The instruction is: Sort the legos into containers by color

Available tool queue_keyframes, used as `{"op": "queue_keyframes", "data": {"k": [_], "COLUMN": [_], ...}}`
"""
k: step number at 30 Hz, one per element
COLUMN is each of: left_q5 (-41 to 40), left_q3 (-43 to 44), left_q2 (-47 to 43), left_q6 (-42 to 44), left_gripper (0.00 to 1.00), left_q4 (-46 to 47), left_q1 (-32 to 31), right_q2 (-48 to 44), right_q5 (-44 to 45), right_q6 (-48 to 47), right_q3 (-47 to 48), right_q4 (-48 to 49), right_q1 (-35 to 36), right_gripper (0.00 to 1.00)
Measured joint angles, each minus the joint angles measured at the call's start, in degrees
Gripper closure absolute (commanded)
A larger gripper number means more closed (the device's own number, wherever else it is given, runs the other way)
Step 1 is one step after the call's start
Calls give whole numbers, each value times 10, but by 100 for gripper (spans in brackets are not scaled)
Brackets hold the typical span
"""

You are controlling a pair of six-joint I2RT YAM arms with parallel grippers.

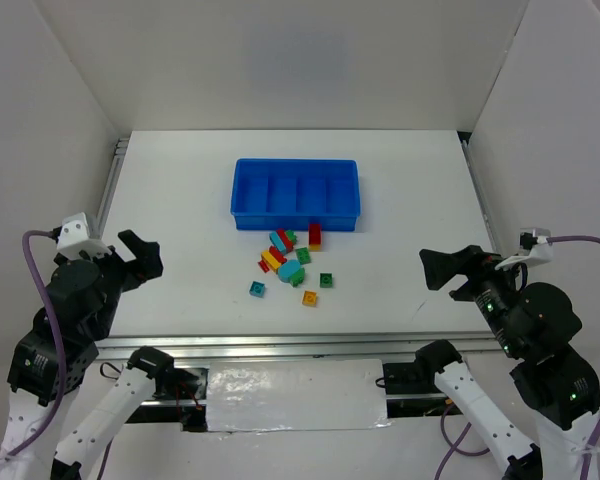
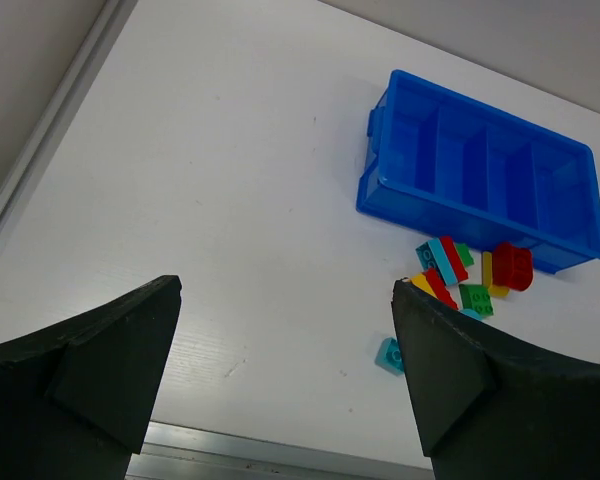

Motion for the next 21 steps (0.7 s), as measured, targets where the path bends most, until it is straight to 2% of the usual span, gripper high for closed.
{"op": "queue_keyframes", "data": {"k": [10,15,18,21], "left_q5": [-8,-9,-12,-15], "left_q3": [-3,-30,-65,-82], "left_q2": [-13,-17,-18,-10], "left_q6": [-10,-12,-15,-25], "left_gripper": [0,1,0,0], "left_q4": [1,19,31,29], "left_q1": [0,0,0,0], "right_q2": [-8,3,54,156], "right_q5": [8,-24,-76,-103], "right_q6": [3,5,17,43], "right_q3": [0,-3,-24,-97], "right_q4": [0,6,33,104], "right_q1": [0,0,1,31], "right_gripper": [0,0,0,1]}}
